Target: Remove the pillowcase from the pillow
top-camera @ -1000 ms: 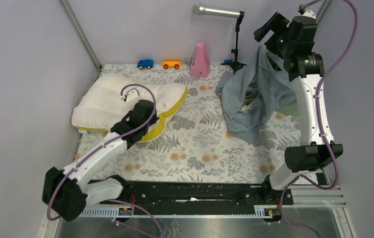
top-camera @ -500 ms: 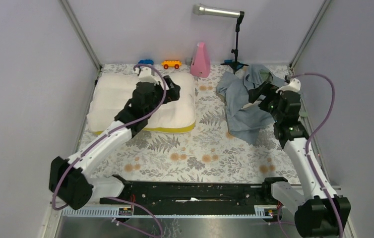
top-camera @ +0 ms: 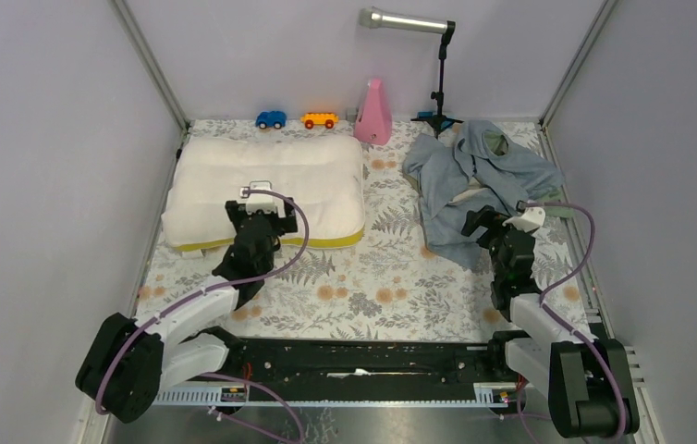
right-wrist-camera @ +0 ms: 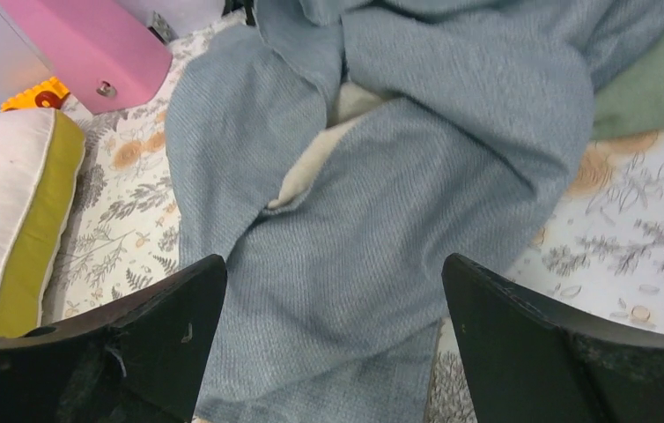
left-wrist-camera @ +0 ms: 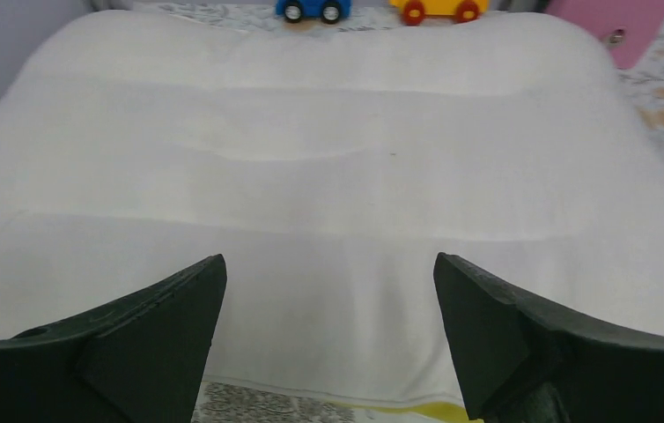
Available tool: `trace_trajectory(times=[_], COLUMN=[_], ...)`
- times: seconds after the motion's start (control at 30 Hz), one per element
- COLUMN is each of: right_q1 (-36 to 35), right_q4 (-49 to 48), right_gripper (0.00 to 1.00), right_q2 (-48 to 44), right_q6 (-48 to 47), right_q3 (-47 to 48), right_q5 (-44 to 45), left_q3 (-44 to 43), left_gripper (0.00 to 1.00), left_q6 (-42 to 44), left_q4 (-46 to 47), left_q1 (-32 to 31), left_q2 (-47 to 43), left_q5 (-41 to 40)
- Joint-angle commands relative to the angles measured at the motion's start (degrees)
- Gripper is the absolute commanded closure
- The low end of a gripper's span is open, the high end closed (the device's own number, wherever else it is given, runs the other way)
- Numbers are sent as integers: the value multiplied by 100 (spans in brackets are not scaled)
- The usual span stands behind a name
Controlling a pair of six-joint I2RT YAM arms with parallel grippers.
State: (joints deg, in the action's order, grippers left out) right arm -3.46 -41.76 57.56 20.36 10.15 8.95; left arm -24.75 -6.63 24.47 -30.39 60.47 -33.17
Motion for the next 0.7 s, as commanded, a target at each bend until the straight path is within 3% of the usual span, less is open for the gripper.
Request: trace_trajectory(times=[0.0,0.13,0.27,0.4,0.5,0.6,0.67], right_q1=[-12,-14,-14,-14,-14,-14,-14], right_q4=[-730,-1593,-1557,-2697,-2075,-2202,-1353], right_gripper=[0,0,0,0,0,0,0], right_q2=[85,776,1181,1623,1703,1910,1850], right_q6=[-986,-1718,-1933,-2001,-2221,-2256,-2244], right_q3=[423,161,349,157,513,617,878], right_q5=[-28,-48,172,431,244,338,258], left_q3=[408,700,870,981,1049,900,958], left_gripper=[1,1,1,1,2,2,3], left_q6=[1053,701,488,531,421,405,545], left_q4=[1917,2249,2711,3008,3334,3246,3629], left_q1=[386,896,1413,1767,2048,2189,2212], left_q2=[63,468,968,1232,1532,1773,1964], left_q5=[-217,391,899,1219,1592,1822,1975])
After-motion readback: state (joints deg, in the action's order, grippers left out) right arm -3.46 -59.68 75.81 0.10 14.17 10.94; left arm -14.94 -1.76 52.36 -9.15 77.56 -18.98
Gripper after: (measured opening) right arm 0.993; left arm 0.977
